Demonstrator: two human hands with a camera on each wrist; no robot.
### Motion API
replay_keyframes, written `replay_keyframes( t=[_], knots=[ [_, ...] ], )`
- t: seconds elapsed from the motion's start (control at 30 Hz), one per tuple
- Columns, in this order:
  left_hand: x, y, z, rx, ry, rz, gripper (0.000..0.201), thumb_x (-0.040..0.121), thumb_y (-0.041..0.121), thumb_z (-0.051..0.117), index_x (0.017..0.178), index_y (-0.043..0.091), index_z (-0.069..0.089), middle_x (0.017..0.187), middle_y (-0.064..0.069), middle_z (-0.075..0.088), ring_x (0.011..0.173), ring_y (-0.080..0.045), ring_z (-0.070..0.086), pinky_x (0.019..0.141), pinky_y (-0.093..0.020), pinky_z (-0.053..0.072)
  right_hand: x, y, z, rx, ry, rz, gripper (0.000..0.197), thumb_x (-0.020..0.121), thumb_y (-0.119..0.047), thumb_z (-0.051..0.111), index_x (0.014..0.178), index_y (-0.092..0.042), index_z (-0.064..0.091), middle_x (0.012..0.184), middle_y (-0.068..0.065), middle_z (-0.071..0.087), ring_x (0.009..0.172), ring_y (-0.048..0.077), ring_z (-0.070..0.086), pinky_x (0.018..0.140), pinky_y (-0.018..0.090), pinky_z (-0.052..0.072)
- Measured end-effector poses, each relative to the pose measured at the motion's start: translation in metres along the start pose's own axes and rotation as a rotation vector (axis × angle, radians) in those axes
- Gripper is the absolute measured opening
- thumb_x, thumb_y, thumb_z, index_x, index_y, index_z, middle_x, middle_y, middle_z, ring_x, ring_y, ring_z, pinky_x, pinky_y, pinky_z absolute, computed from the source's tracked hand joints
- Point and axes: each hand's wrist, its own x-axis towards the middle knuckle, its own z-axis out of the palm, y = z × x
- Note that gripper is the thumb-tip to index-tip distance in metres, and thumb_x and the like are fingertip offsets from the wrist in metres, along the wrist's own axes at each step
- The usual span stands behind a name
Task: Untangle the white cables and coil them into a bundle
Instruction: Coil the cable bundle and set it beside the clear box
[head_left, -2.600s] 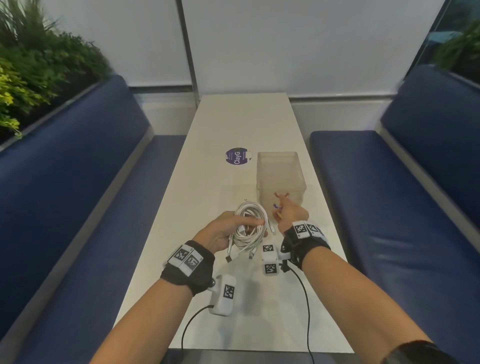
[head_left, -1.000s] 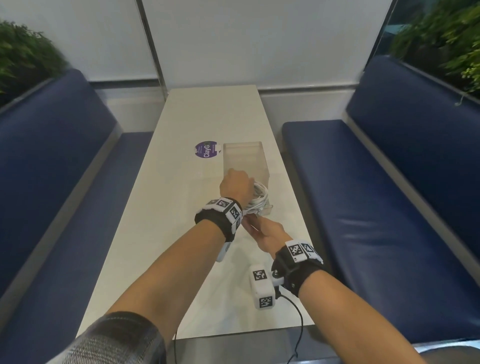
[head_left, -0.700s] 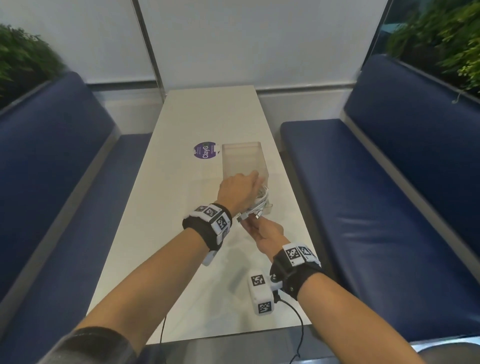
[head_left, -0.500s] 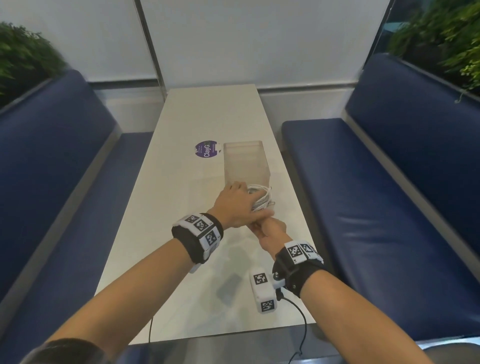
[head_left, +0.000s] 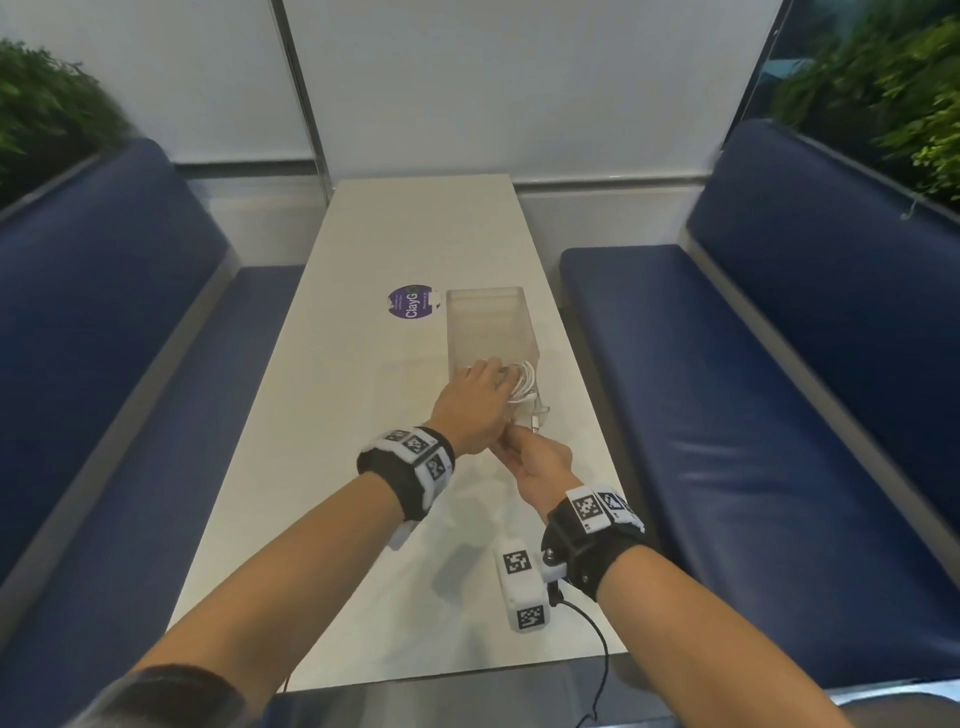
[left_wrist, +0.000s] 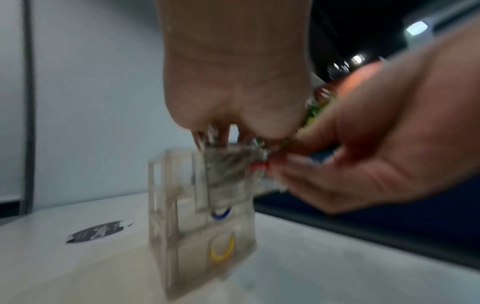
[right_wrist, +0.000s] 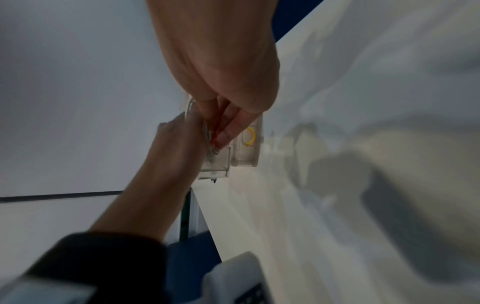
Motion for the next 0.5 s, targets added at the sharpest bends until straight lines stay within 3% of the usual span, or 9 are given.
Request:
replay_keyframes(
  t=[0.07, 0.13, 0.2, 0.3, 0.4, 0.5],
  knots=[
    [-0.003, -0.005, -0.001, -0.045, -0.062, 0.072, 0.057, 0.103, 0.048, 0.026, 0.151, 0.016, 0.030, 0.146, -0.017, 0.042, 0.132, -0.037, 0.040, 0.111, -0.047, 0.031, 0.002, -0.001, 0.000, -0.025, 0.006, -0.014, 0.012, 0.078, 0.019, 0.063, 0.089, 0.014, 0.066, 0.079, 0.020, 0.069, 0.068, 0.029, 0.067, 0.064, 0.034, 0.062],
    [-0.008, -0.006, 0.001, 0.011, -0.027, 0.169, 0.063, 0.100, 0.051, 0.009, 0.151, 0.022, 0.031, 0.149, -0.018, 0.043, 0.136, -0.039, 0.038, 0.113, -0.050, 0.028, 0.004, -0.001, 0.003, -0.046, 0.024, -0.023, 0.010, 0.079, 0.018, 0.063, 0.083, 0.009, 0.067, 0.075, 0.016, 0.069, 0.065, 0.026, 0.066, 0.059, 0.032, 0.061],
    [-0.013, -0.007, 0.003, 0.036, 0.024, 0.148, 0.054, 0.103, 0.043, 0.020, 0.149, 0.022, 0.037, 0.141, -0.019, 0.052, 0.129, -0.040, 0.046, 0.106, -0.050, 0.038, 0.004, -0.001, 0.005, -0.047, 0.031, -0.027, 0.011, 0.078, 0.018, 0.065, 0.079, 0.007, 0.067, 0.073, 0.015, 0.068, 0.064, 0.026, 0.066, 0.056, 0.032, 0.061],
    [-0.016, -0.001, 0.003, -0.024, 0.109, 0.116, 0.037, 0.100, 0.023, 0.049, 0.137, 0.024, 0.052, 0.121, -0.013, 0.064, 0.106, -0.036, 0.061, 0.082, -0.043, 0.051, 0.004, 0.001, 0.005, -0.064, 0.029, -0.022, 0.010, 0.077, 0.019, 0.064, 0.076, 0.009, 0.066, 0.075, 0.018, 0.069, 0.066, 0.029, 0.067, 0.052, 0.031, 0.060],
    [-0.008, 0.002, -0.007, -0.057, 0.048, 0.056, 0.029, 0.102, 0.027, 0.045, 0.125, 0.025, 0.061, 0.103, -0.010, 0.067, 0.095, -0.033, 0.064, 0.073, -0.037, 0.051, 0.006, 0.002, 0.003, -0.075, 0.036, -0.030, 0.010, 0.078, 0.018, 0.063, 0.075, 0.009, 0.065, 0.076, 0.018, 0.069, 0.069, 0.031, 0.067, 0.053, 0.030, 0.060],
    [0.007, 0.000, -0.015, -0.184, -0.092, -0.030, 0.032, 0.102, 0.029, 0.042, 0.120, 0.025, 0.068, 0.106, -0.010, 0.070, 0.099, -0.032, 0.063, 0.075, -0.033, 0.044, 0.010, -0.001, 0.004, -0.064, 0.052, -0.039, 0.010, 0.078, 0.017, 0.065, 0.074, 0.008, 0.065, 0.076, 0.018, 0.069, 0.069, 0.031, 0.069, 0.056, 0.033, 0.061]
  ],
)
